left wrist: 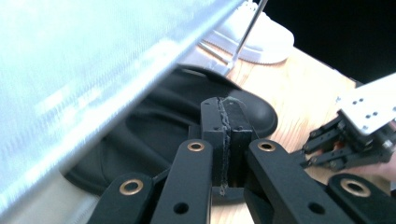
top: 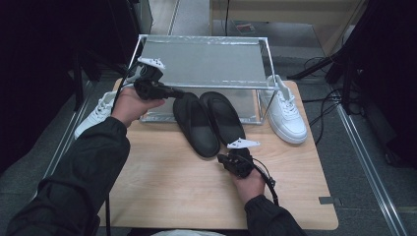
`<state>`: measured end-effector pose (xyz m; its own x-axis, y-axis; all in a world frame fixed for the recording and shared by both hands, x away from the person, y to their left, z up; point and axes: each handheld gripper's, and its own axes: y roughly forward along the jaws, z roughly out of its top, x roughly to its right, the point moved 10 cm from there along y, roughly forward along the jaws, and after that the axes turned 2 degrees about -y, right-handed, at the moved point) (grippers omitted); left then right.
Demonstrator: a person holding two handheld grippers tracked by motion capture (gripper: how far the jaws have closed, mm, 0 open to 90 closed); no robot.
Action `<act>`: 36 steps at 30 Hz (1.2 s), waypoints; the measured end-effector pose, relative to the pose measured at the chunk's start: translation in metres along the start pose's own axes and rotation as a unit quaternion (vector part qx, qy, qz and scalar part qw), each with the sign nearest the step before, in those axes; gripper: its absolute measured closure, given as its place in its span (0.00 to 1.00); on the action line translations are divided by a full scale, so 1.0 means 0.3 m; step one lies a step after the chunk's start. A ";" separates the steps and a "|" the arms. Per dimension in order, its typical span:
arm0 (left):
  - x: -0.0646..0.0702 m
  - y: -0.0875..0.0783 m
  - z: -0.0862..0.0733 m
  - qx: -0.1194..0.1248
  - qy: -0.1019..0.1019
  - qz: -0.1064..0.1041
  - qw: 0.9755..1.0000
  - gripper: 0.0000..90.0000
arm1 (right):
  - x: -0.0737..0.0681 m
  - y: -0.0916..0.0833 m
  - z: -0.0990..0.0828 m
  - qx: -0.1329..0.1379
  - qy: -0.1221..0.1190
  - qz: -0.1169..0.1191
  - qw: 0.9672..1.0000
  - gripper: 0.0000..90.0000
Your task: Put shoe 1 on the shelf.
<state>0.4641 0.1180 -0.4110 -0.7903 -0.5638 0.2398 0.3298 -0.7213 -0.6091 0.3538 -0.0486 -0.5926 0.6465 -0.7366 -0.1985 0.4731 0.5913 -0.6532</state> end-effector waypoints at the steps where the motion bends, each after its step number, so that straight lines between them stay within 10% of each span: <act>1: -0.012 0.004 0.037 0.001 0.002 0.002 1.000 1.00 | 0.002 0.001 -0.002 -0.001 0.001 -0.001 1.000 1.00; 15: -0.170 0.054 0.084 -0.040 0.001 0.056 0.998 1.00 | 0.049 0.034 -0.021 -0.019 0.008 -0.007 1.000 1.00; 36: -0.196 0.075 0.083 -0.036 0.001 0.046 0.998 0.99 | -0.002 0.107 0.044 -0.017 -0.006 0.004 1.000 1.00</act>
<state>0.5308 0.1249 -0.4199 -0.7595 -0.6254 0.1790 0.3630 -0.6358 -0.6811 0.3765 -0.0247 -0.6037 0.6580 -0.7274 -0.1948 0.4471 0.5855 -0.6762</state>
